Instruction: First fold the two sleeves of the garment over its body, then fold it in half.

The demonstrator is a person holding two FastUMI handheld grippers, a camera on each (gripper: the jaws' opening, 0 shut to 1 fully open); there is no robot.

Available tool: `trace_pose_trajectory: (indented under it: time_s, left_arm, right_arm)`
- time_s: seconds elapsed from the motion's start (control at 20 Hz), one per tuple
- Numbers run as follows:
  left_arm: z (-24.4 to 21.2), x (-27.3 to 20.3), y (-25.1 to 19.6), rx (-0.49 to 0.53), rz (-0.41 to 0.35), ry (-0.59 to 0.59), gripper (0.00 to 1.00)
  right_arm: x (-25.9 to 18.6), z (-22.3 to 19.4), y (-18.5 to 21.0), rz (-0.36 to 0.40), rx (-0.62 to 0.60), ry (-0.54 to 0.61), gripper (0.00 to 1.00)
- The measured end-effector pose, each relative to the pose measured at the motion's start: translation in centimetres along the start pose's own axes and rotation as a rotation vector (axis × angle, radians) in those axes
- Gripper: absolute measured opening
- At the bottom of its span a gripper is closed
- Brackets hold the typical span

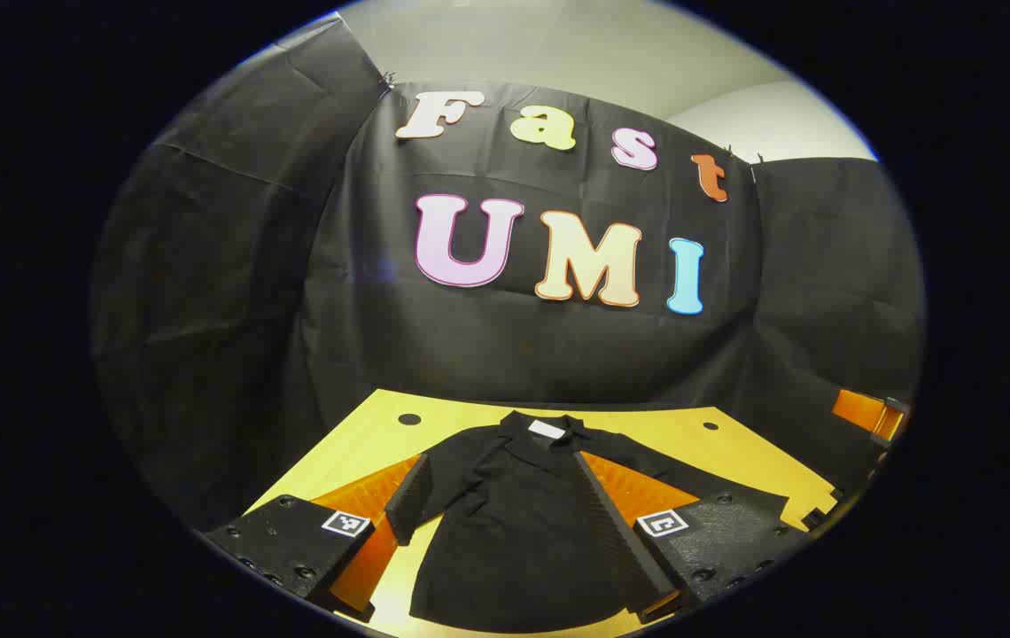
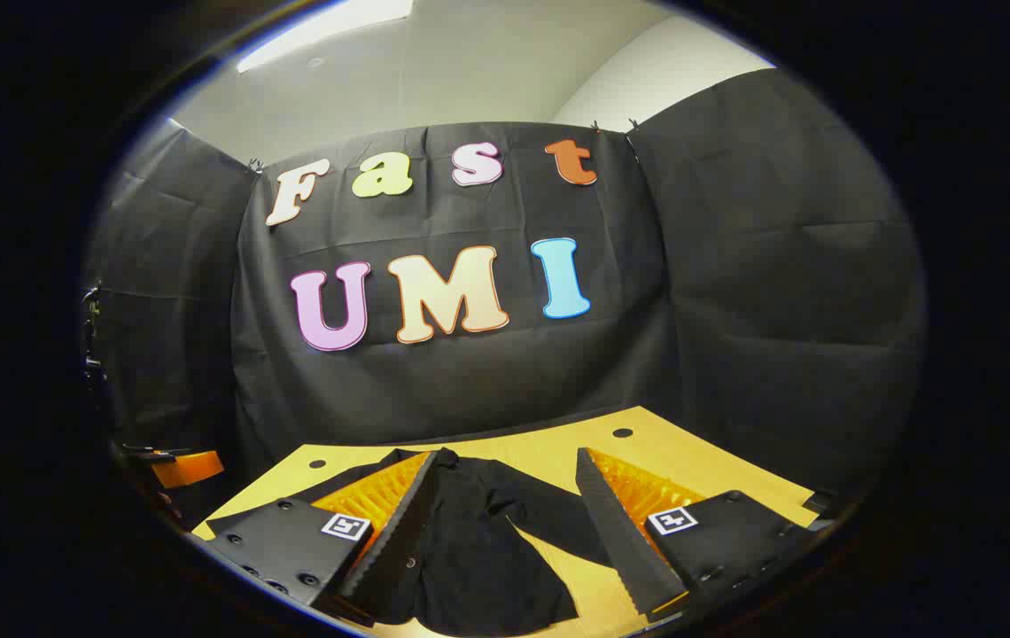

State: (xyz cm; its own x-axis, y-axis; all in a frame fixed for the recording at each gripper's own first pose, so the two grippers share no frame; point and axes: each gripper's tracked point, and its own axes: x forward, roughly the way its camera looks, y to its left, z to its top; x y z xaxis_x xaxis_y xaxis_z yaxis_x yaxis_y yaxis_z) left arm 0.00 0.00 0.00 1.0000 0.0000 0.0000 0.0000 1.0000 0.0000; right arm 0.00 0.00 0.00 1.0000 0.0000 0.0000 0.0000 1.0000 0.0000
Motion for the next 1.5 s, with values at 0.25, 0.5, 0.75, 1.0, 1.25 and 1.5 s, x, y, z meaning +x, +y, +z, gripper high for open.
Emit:
trace_pose_trajectory:
  time_s: [0.25,0.5,0.75,1.0,1.25,1.5]
  left_arm:
    - [-0.7,0.7,0.9,-0.028,0.027,0.03,0.93]
    - [-0.7,0.8,1.5,0.0,0.026,0.033,0.93]
    - [-0.9,0.8,1.4,-0.015,0.018,0.036,0.92]
    - [-0.7,0.6,1.8,-0.032,0.039,0.028,0.93]
    - [-0.5,0.0,3.4,-0.026,0.078,0.016,0.92]
    - [-0.6,-0.2,5.1,-0.008,0.131,0.017,0.92]
  right_arm:
    - [1.4,-0.7,1.0,0.01,0.001,0.022,0.98]
    - [2.1,-0.9,1.7,0.02,-0.028,0.034,0.98]
    - [2.2,-1.2,1.5,0.018,-0.019,0.04,0.98]
    - [1.7,-1.3,0.5,-0.003,-0.007,0.032,0.98]
    - [1.7,-1.9,-0.5,-0.019,-0.01,0.047,0.98]
    - [1.9,-2.5,-2.7,-0.06,-0.005,0.057,0.94]
